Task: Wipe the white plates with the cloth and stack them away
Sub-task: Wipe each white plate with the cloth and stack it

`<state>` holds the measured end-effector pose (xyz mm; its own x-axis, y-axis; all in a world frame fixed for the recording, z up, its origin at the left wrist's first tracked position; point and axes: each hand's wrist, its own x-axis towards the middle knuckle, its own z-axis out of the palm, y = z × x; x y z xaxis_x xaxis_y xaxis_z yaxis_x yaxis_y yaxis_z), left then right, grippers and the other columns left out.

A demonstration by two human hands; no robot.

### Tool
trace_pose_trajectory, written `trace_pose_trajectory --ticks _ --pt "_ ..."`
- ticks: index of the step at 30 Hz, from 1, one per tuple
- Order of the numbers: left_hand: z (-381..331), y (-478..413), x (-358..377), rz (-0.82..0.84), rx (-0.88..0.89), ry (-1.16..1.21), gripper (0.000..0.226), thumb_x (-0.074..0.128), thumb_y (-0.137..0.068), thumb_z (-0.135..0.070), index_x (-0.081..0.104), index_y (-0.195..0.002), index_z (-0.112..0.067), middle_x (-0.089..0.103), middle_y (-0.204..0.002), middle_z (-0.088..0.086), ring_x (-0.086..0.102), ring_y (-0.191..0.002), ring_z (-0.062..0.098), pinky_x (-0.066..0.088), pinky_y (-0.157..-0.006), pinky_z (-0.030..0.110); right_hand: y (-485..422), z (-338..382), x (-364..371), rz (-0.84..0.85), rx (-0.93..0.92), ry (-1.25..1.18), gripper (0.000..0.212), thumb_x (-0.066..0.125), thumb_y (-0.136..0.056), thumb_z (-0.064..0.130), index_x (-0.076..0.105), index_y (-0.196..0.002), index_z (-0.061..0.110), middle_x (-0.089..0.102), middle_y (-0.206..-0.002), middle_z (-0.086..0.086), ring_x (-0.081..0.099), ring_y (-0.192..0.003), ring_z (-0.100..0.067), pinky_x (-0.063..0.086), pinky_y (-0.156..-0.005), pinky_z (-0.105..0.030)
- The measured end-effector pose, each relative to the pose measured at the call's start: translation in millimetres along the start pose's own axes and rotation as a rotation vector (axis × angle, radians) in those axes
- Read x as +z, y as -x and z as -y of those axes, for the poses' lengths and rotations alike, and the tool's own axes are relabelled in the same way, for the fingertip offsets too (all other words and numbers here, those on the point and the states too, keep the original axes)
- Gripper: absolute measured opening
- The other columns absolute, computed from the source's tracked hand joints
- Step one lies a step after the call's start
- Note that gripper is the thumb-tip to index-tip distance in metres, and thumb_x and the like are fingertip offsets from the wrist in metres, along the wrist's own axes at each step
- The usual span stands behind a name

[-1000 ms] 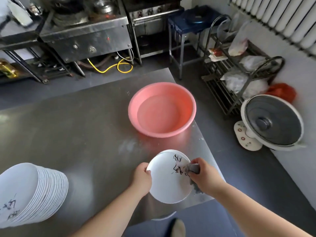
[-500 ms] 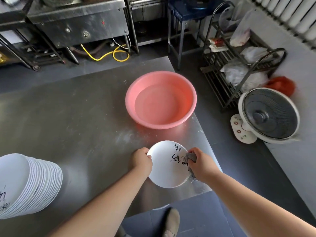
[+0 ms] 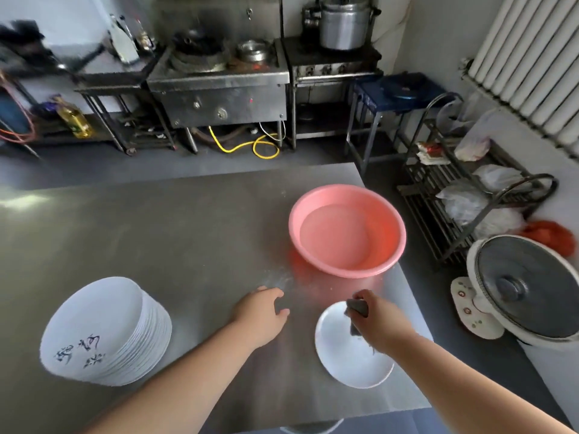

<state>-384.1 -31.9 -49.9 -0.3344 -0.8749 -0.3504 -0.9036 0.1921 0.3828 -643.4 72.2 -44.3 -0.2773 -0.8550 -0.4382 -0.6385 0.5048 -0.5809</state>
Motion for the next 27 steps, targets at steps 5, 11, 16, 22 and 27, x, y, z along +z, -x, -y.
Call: trace_pose_trajectory --ticks 5,11,16,22,27 --pt "80 33 -92 -0.196 -0.076 -0.036 0.041 0.058 -0.097 -0.055 0.061 -0.135 -0.041 0.058 -0.140 -0.013 0.058 -0.126 0.016 0.049 -0.092 0.029 -16 107 25 -0.028 -0.230 0.119 0.040 0.055 -0.093 0.063 0.058 -0.115 0.029 0.071 -0.068 0.028 0.065 -0.056 0.005 0.050 -0.051 -0.021" --pt "206 87 -164 -0.407 -0.271 0.030 0.029 0.058 -0.097 -0.046 0.067 -0.124 -0.038 0.065 -0.128 -0.012 0.062 -0.123 0.018 0.050 -0.087 0.030 -23 233 94 -0.019 -0.408 0.300 0.076 0.039 -0.085 0.087 0.058 -0.124 0.025 0.075 -0.072 0.013 0.073 -0.092 -0.012 0.055 -0.076 -0.028" --pt "292 127 -176 -0.398 -0.489 0.015 0.022 0.054 -0.100 -0.047 0.063 -0.115 -0.033 0.071 -0.110 -0.010 0.068 -0.098 0.022 0.054 -0.079 0.030 -15 307 164 0.063 -0.399 0.392 0.068 0.044 -0.085 0.080 0.055 -0.127 0.028 0.079 -0.097 0.008 0.073 -0.097 -0.016 0.059 -0.081 -0.032" --pt "341 136 -159 -0.295 -0.505 0.012 0.034 0.045 -0.102 -0.054 0.056 -0.090 -0.024 0.063 -0.085 -0.008 0.062 -0.079 0.022 0.042 -0.062 0.030 -7 343 219 0.078 -0.374 0.512 0.028 0.046 -0.091 0.052 0.052 -0.095 0.025 0.065 -0.076 0.006 0.061 -0.068 -0.018 0.044 -0.054 -0.028" --pt "353 127 -146 -0.259 -0.433 0.079 0.034 0.047 -0.102 -0.044 0.048 -0.076 -0.021 0.060 -0.078 -0.006 0.056 -0.070 0.023 0.037 -0.056 0.030 -9 343 230 0.082 -0.324 0.489 0.026 0.051 -0.092 0.047 0.048 -0.082 0.023 0.060 -0.077 0.005 0.055 -0.066 -0.016 0.036 -0.051 -0.028"
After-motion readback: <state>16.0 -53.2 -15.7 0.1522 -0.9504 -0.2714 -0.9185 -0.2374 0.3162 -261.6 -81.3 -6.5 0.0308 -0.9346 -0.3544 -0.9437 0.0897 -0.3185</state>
